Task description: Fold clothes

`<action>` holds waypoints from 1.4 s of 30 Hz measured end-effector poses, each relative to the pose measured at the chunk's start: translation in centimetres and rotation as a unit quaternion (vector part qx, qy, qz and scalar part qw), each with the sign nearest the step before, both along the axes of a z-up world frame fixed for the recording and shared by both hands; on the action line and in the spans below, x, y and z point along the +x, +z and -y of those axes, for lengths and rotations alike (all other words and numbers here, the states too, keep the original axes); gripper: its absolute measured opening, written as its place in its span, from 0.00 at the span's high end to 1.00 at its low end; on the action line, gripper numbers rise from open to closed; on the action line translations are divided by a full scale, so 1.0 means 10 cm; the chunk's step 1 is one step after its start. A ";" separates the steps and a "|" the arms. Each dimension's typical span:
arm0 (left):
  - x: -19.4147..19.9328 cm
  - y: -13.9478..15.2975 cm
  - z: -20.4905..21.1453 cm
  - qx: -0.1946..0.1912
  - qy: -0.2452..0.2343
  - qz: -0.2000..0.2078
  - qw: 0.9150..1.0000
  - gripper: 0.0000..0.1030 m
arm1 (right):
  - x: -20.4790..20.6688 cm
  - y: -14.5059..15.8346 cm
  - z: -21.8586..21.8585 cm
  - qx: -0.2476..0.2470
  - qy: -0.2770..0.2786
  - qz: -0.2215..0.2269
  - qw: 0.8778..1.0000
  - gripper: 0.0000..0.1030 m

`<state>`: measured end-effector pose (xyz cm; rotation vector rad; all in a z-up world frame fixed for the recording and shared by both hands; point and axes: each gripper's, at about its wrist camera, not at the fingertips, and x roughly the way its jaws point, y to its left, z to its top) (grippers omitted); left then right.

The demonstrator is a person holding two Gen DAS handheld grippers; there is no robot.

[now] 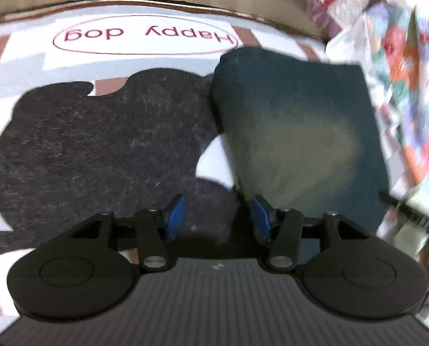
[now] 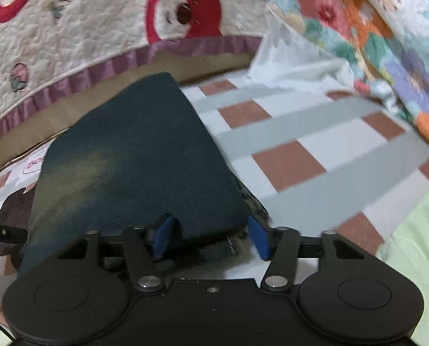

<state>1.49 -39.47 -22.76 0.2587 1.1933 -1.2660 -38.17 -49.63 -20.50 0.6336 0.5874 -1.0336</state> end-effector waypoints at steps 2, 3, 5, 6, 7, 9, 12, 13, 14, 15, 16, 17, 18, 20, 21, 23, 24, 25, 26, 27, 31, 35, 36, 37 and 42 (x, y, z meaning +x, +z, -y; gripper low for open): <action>0.09 0.03 0.04 -0.020 0.006 -0.012 1.000 0.49 | -0.04 0.03 0.00 0.022 -0.006 -0.015 1.000 0.39; 0.14 0.03 0.07 -0.029 0.009 -0.020 0.999 0.48 | -0.06 0.05 0.00 0.033 -0.008 -0.027 0.999 0.39; 0.30 0.00 0.12 -0.049 0.022 -0.070 0.996 0.47 | -0.19 0.02 0.02 0.070 -0.026 -0.025 0.997 0.40; 0.39 -0.03 0.14 -0.059 0.034 -0.108 0.992 0.47 | -0.29 0.00 0.04 0.090 -0.042 -0.013 0.995 0.40; 0.44 -0.04 0.17 -0.066 0.045 -0.131 0.988 0.47 | -0.40 -0.01 0.06 0.110 -0.060 0.005 0.992 0.40; 0.48 -0.03 0.23 -0.080 0.052 -0.142 0.985 0.46 | -0.65 -0.03 0.06 0.148 -0.111 0.106 0.977 0.39; 0.44 -0.05 0.41 -0.078 0.030 -0.135 0.987 0.45 | -0.86 -0.14 0.06 0.203 -0.159 0.250 0.933 0.36; 0.42 -0.06 0.46 -0.073 0.025 -0.132 0.988 0.45 | -0.89 -0.23 0.07 0.226 -0.167 0.295 0.913 0.35; 0.40 -0.09 0.49 -0.067 0.028 -0.128 0.989 0.45 | -0.91 -0.32 0.08 0.248 -0.175 0.338 0.891 0.35; 0.38 -0.12 0.53 -0.060 0.031 -0.125 0.990 0.45 | -0.90 -0.42 0.08 0.262 -0.180 0.360 0.877 0.35; 0.37 -0.14 0.54 -0.057 0.036 -0.128 0.990 0.45 | -0.88 -0.47 0.08 0.265 -0.187 0.366 0.872 0.34; 0.37 -0.16 0.52 -0.065 0.042 -0.142 0.987 0.45 | -0.85 -0.51 0.08 0.265 -0.189 0.367 0.872 0.34; 0.36 -0.17 0.50 -0.071 0.049 -0.155 0.984 0.44 | -0.82 -0.51 0.08 0.263 -0.186 0.369 0.872 0.34; 0.37 -0.20 0.46 -0.079 0.062 -0.168 0.981 0.45 | -0.77 -0.48 0.07 0.254 -0.177 0.373 0.875 0.34; 0.37 -0.21 0.45 -0.082 0.061 -0.168 0.980 0.45 | -0.77 -0.45 0.05 0.241 -0.172 0.376 0.878 0.34; 0.39 -0.25 0.46 -0.077 0.065 -0.166 0.981 0.45 | -0.70 -0.44 0.08 0.232 -0.162 0.366 0.887 0.33; 0.40 -0.27 0.46 -0.075 0.068 -0.167 0.981 0.45 | -0.66 -0.45 0.11 0.236 -0.159 0.354 0.891 0.33; 0.40 -0.28 0.46 -0.076 0.071 -0.171 0.980 0.44 | -0.62 -0.48 0.14 0.239 -0.157 0.347 0.893 0.33; 0.41 -0.30 0.46 -0.077 0.076 -0.175 0.979 0.44 | -0.57 -0.50 0.17 0.242 -0.157 0.340 0.895 0.32; 0.41 -0.30 0.44 -0.078 0.083 -0.176 0.978 0.44 | -0.55 -0.52 0.19 0.241 -0.161 0.341 0.894 0.31; 0.40 -0.26 0.42 -0.079 0.089 -0.166 0.979 0.44 | -0.45 -0.56 0.30 0.221 -0.164 0.342 0.899 0.31; 0.48 -0.33 0.54 -0.089 0.093 -0.185 0.974 0.41 | -0.40 -0.52 0.35 0.205 -0.155 0.326 0.910 0.30; 0.51 -0.38 0.58 -0.091 0.099 -0.202 0.970 0.38 | -0.40 -0.53 0.36 0.202 -0.155 0.329 0.909 0.29; 0.52 -0.42 0.62 -0.095 0.101 -0.214 0.967 0.38 | -0.39 -0.53 0.38 0.199 -0.155 0.331 0.909 0.28; 0.50 -0.51 0.75 -0.125 0.105 -0.240 0.957 0.29 | -0.19 -0.43 0.42 0.171 -0.142 0.288 0.932 0.24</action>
